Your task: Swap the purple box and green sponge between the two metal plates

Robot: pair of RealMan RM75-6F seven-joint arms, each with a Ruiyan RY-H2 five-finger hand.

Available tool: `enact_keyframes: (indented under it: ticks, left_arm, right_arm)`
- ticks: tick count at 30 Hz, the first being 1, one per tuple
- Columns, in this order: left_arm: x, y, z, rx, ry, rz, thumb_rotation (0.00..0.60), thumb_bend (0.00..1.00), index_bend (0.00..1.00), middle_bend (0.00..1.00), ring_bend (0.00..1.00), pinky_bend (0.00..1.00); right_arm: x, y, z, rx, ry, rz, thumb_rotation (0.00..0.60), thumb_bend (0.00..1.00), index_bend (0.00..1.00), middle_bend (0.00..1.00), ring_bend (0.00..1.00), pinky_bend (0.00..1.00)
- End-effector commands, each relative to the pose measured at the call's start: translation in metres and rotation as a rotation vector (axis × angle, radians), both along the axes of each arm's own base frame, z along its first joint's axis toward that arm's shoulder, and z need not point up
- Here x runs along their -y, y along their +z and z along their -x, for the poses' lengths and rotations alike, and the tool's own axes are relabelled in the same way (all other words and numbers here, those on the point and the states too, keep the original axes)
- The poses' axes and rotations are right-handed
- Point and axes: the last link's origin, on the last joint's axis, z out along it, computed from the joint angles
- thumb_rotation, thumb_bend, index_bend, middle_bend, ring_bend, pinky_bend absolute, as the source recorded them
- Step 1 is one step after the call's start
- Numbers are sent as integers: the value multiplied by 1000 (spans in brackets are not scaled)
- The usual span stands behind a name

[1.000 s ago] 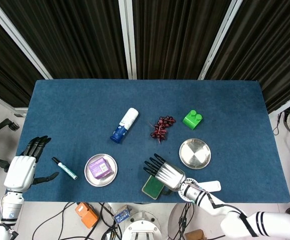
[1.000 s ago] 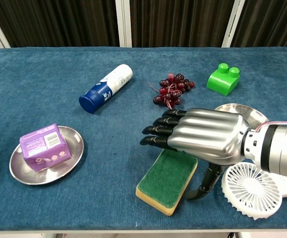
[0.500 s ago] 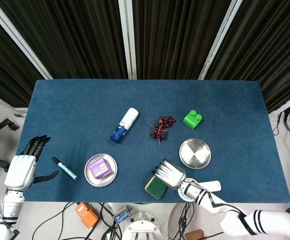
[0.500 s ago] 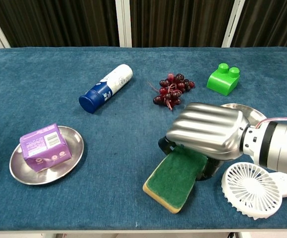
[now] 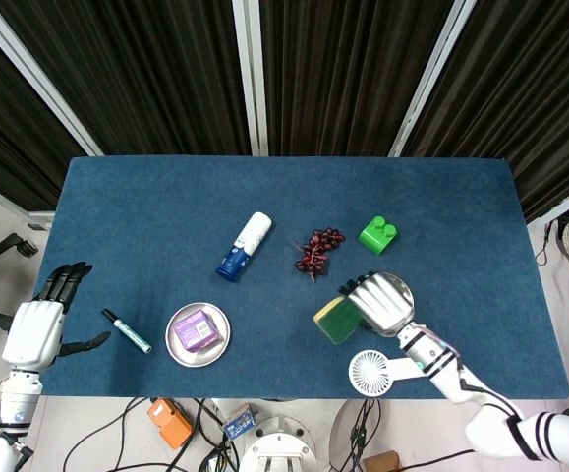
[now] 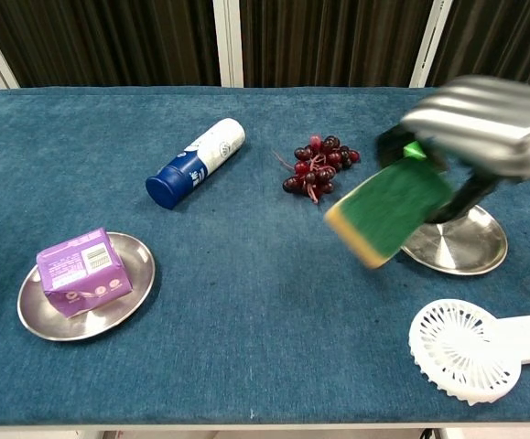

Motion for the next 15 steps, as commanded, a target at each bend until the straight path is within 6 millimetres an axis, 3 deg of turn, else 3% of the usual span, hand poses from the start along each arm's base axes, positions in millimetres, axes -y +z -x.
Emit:
enact_keyframes:
  ticks: [1,7,9,12,15]
  left_arm:
    - [-3,-2,1,2,-1,9,574,22,100,85,89,387]
    - [-5,-9,4,-1,0,36,574,21,100,85,88,388]
    - [-5,-11,4,-6,-1,41,574,20,100,85,88,388]
    - [-6,-12,3,-6,-5,41,576,20,100,85,88,388]
    - [-6,-13,4,-7,-2,41,576,20,100,85,88,387]
  right_arm:
    - [14,22,43,-32,-114,68,600,445,818,682,662,687]
    - [26,14,81,-68,-219,55,600,445,748,679,647,639]
    - [26,6,85,-67,-229,37,600,445,595,601,571,584]
    - [26,-4,85,-42,-242,10,600,445,300,397,392,471]
    - [26,-10,82,-24,-243,-3,600,446,117,271,277,406]
